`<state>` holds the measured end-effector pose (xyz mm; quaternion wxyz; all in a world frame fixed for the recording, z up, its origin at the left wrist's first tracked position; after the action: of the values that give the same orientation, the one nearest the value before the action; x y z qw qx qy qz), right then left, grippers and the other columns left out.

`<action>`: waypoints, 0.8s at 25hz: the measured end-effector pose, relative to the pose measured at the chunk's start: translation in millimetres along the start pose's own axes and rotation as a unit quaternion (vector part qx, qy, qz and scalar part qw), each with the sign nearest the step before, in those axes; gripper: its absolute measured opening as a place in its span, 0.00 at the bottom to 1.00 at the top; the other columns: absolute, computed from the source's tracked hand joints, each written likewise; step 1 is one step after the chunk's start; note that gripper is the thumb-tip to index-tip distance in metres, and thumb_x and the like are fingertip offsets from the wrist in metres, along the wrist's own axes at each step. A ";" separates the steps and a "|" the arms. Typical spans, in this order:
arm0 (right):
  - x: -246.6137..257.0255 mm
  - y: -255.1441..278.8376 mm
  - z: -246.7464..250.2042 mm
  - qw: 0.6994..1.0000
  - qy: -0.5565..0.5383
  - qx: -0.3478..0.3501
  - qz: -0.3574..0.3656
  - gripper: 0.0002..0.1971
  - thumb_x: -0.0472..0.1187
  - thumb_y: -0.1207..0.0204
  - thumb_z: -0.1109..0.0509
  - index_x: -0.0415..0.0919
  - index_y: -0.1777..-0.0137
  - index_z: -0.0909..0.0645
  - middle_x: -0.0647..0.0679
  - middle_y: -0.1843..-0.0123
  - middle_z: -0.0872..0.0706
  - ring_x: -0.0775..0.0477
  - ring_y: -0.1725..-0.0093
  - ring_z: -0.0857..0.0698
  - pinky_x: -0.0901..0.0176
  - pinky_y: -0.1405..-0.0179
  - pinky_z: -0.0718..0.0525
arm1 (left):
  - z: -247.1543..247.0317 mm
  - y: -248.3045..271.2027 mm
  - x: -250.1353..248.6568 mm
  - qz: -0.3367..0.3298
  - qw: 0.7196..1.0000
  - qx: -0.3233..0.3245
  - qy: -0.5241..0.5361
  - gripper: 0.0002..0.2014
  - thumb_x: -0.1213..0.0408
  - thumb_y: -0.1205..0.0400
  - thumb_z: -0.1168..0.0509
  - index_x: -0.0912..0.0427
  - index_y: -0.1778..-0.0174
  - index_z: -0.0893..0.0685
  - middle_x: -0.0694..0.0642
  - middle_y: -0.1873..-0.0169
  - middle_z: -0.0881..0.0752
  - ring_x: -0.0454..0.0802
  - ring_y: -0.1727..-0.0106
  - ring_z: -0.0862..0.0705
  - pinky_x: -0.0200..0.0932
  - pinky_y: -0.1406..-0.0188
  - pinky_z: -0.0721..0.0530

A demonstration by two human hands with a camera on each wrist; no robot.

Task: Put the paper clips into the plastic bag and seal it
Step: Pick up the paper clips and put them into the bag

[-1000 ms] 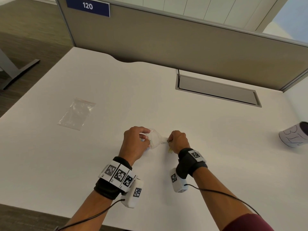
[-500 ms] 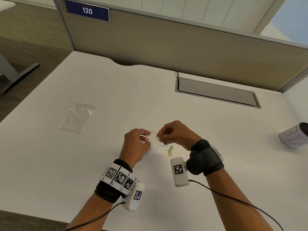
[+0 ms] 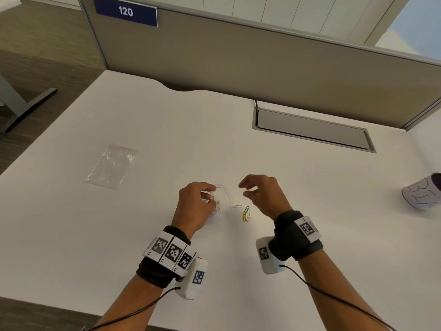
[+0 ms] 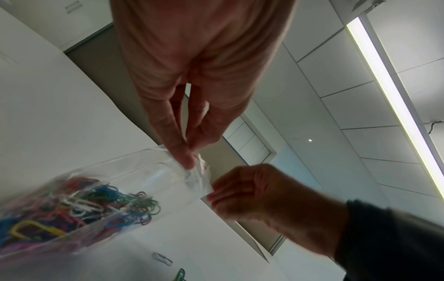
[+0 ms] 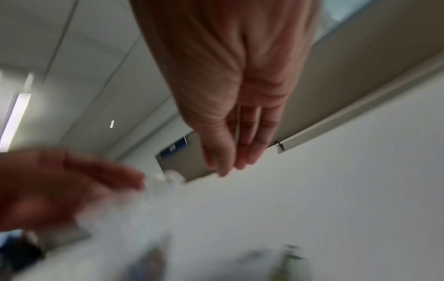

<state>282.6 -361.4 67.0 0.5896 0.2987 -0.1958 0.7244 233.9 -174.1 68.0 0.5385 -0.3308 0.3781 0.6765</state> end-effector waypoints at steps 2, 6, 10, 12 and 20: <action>-24.1 6.5 -16.8 0.987 0.113 0.115 0.025 0.18 0.31 0.29 0.25 0.44 0.39 0.17 0.44 0.37 0.14 0.43 0.36 0.18 0.51 0.35 0.19 | -1.4 -0.4 1.0 -0.013 1.000 -0.002 -0.005 0.15 0.78 0.24 0.30 0.64 0.43 0.12 0.59 0.43 0.12 0.48 0.53 0.12 0.21 0.67 0.19; -56.2 13.3 -47.4 0.956 0.176 0.232 0.047 0.29 0.29 0.28 0.27 0.51 0.28 0.23 0.50 0.23 0.25 0.48 0.24 0.28 0.58 0.27 0.29 | -3.9 0.1 0.7 -0.022 1.000 -0.001 -0.007 0.14 0.79 0.24 0.32 0.63 0.45 0.12 0.59 0.44 0.12 0.47 0.55 0.12 0.15 0.67 0.21; -57.4 12.5 -51.3 0.964 0.184 0.152 0.113 0.13 0.29 0.25 0.30 0.43 0.45 0.12 0.45 0.36 0.14 0.44 0.35 0.18 0.66 0.44 0.24 | -3.3 0.5 -0.6 -0.022 1.000 -0.001 -0.011 0.14 0.78 0.24 0.31 0.63 0.44 0.12 0.58 0.43 0.12 0.47 0.54 0.12 0.19 0.68 0.21; -60.6 13.2 -53.1 0.966 0.194 0.113 0.124 0.09 0.29 0.26 0.30 0.41 0.53 0.11 0.44 0.45 0.11 0.41 0.44 0.15 0.62 0.49 0.21 | -2.5 1.1 0.0 -0.021 1.000 -0.002 -0.012 0.14 0.78 0.24 0.31 0.62 0.44 0.12 0.58 0.43 0.12 0.46 0.55 0.12 0.19 0.68 0.21; -53.3 7.1 -58.0 0.977 0.188 0.086 0.049 0.05 0.32 0.24 0.34 0.36 0.50 0.22 0.39 0.56 0.12 0.35 0.57 0.17 0.48 0.60 0.20 | -3.4 2.1 0.5 -0.016 1.000 0.001 -0.006 0.14 0.78 0.24 0.31 0.63 0.44 0.12 0.59 0.43 0.12 0.49 0.53 0.12 0.23 0.66 0.20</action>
<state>270.7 -365.5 -11.1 0.5515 0.1966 -0.0327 0.8100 231.9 -177.1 66.2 0.5519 -0.3325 0.3702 0.6691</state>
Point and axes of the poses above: each hand's wrist, its own y-axis away from the middle knuckle, its own z-axis out of the back of the hand, x = y × z, the point moved 4 cm from there along -y, towards the middle knuckle
